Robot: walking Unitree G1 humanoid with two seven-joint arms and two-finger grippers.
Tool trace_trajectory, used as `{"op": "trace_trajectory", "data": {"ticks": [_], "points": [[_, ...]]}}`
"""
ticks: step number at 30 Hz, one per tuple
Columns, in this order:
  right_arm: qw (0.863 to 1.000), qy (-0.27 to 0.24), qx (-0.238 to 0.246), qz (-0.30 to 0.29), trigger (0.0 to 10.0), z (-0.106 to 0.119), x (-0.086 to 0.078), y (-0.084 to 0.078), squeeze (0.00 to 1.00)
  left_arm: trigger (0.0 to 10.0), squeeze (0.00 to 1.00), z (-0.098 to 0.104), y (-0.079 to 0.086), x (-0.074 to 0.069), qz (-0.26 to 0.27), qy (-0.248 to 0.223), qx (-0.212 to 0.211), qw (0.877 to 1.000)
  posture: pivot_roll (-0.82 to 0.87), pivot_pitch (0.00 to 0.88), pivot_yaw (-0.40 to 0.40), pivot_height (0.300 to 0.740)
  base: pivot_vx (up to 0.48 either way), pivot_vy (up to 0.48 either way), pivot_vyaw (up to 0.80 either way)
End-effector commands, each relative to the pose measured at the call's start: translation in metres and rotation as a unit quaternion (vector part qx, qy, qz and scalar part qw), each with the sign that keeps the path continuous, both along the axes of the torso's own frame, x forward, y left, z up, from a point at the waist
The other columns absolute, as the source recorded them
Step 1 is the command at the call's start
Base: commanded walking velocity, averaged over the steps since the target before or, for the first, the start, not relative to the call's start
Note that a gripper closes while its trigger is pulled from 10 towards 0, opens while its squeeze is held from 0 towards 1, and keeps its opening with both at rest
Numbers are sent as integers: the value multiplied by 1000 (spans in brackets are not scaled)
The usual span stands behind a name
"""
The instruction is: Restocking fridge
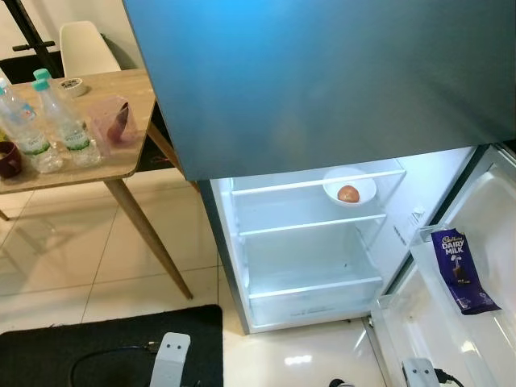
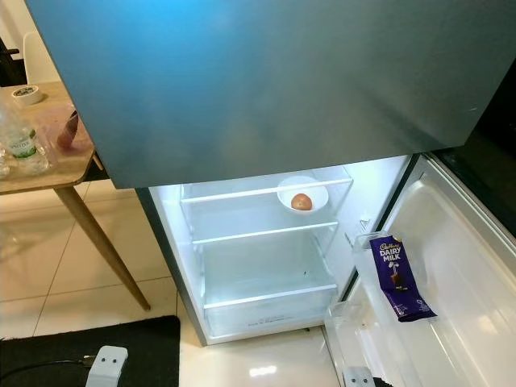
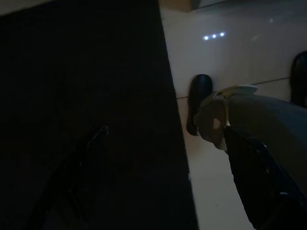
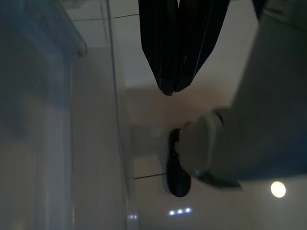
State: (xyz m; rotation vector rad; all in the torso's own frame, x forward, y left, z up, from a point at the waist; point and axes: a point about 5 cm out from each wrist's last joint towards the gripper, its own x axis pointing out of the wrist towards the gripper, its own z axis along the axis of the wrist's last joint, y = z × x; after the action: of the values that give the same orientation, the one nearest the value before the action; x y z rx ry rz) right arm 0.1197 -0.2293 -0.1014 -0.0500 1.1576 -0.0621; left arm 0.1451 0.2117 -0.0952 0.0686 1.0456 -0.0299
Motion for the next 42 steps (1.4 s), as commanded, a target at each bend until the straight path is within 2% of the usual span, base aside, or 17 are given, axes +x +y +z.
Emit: {"op": "trace_trajectory", "data": {"ticks": [1,25,33,42], "points": [[1000,2,3,-1,10000,0,0,2,0,10000,0,-4,2,-11,5,19,1,1000,-19,62,14,740,-480,0,0],[1000,2,3,-3,10000,-1,0,1,0,10000,0,-5,1,-12,4,22,0,1000,-22,62,12,740,-453,0,0],[1000,6,4,2,10000,-1,0,2,0,10000,0,-4,0,-12,7,20,-2,1000,-23,61,9,740,-385,0,-756],[1000,7,3,3,10000,0,0,0,0,10000,0,-4,-1,-10,12,15,-7,1000,-26,53,4,740,0,0,-788]]}}
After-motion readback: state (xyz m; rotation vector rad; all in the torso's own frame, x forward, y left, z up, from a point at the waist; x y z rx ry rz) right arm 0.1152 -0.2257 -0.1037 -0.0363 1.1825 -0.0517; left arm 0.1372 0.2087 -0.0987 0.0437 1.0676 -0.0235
